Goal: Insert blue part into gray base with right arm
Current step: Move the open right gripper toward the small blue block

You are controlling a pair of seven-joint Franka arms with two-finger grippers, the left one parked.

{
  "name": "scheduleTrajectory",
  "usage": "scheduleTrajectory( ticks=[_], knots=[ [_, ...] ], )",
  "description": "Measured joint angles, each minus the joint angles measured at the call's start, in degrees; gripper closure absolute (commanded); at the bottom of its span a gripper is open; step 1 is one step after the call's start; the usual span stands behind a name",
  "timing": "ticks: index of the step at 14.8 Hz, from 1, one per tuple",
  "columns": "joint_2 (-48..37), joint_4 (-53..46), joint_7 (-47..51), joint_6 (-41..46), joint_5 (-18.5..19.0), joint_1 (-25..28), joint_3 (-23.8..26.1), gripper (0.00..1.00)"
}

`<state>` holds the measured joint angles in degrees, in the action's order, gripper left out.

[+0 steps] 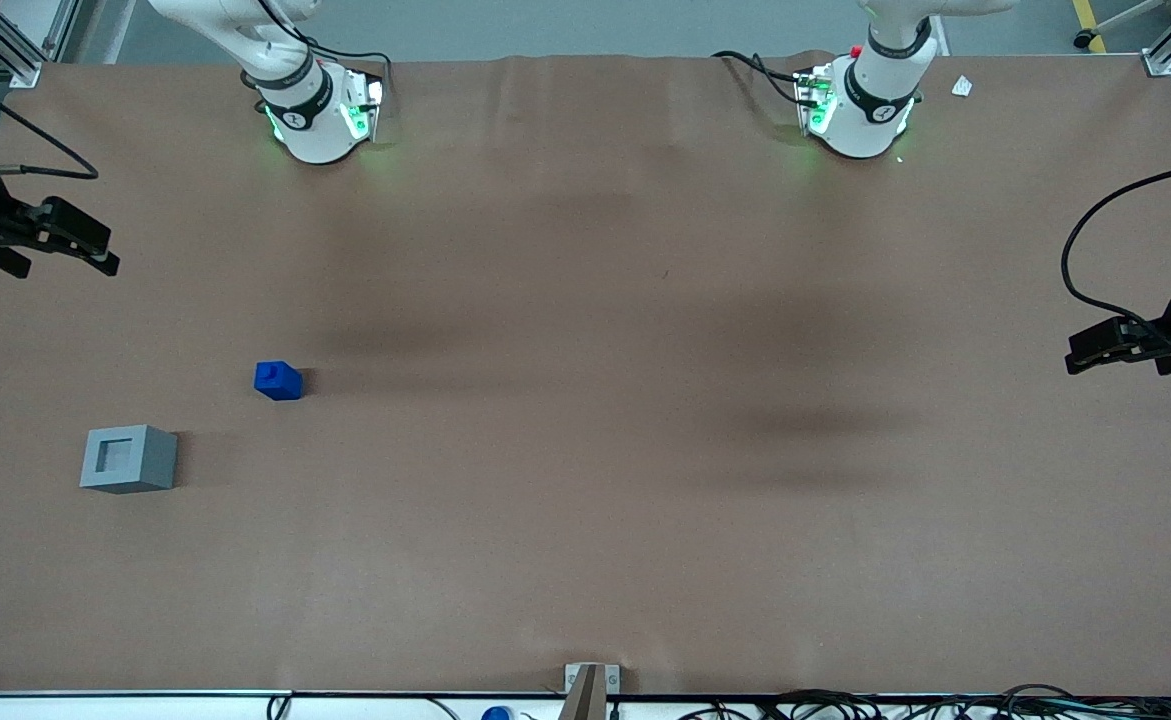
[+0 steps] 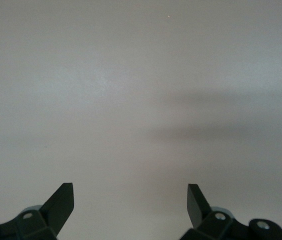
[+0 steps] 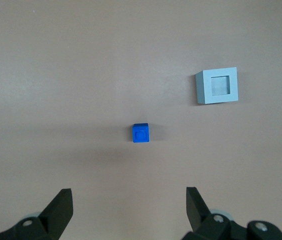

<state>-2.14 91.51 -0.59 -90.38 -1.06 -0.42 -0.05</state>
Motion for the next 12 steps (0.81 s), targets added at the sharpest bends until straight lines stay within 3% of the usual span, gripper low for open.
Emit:
scheduleTrajectory(
  ticks=[9, 12],
  knots=[
    [0.0, 1.4, -0.4, 0.1, 0.0, 0.4, -0.6, 0.00],
    [0.3, 7.5, -0.4, -6.5, 0.0, 0.4, -0.8, 0.00]
  ],
)
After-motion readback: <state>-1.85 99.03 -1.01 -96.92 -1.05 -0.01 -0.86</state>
